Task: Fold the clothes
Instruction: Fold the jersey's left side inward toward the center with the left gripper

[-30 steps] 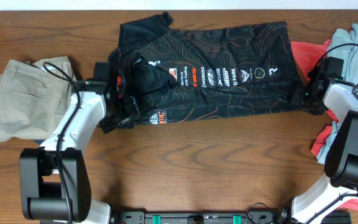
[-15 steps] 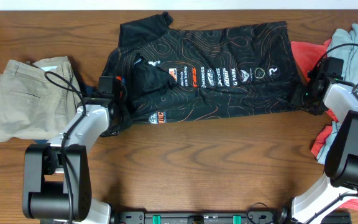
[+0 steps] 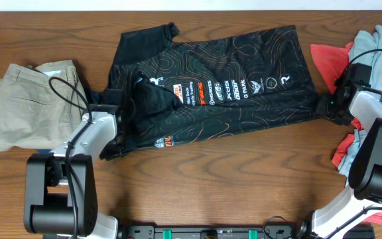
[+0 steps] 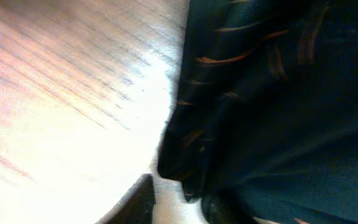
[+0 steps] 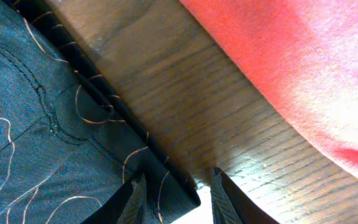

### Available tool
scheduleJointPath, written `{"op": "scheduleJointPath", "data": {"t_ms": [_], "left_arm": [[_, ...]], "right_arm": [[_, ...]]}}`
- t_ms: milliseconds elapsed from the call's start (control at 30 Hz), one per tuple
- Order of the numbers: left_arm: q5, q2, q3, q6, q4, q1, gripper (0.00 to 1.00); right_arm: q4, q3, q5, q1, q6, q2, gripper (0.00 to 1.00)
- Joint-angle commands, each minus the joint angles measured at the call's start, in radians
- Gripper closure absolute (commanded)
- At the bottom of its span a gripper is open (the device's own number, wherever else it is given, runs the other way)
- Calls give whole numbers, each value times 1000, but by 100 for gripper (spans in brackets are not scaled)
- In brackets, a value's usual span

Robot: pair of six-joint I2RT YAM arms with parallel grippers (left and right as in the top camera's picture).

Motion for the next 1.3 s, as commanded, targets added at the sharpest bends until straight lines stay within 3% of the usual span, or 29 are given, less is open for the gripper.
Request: {"op": "scheduleJointPath", "data": {"t_ms": [0, 100, 500, 767, 1167, 1267], "left_arm": [[-50, 6, -3, 6, -20, 0, 61], [-70, 6, -3, 54, -28, 0, 61], [-127, 6, -3, 53, -5, 0, 60], [-90, 6, -3, 50, 11, 0, 60], [-63, 6, -3, 50, 34, 0, 59], [-63, 6, -3, 50, 34, 0, 54]], "right_arm": [[-12, -13, 48, -17, -7, 7, 67], [-19, -13, 48, -20, -7, 7, 64], [-45, 69, 11, -22, 1, -83, 44], [-45, 68, -131, -16, -9, -106, 52], [1, 49, -192, 30, -37, -10, 59], [0, 48, -188, 30, -37, 11, 59]]}}
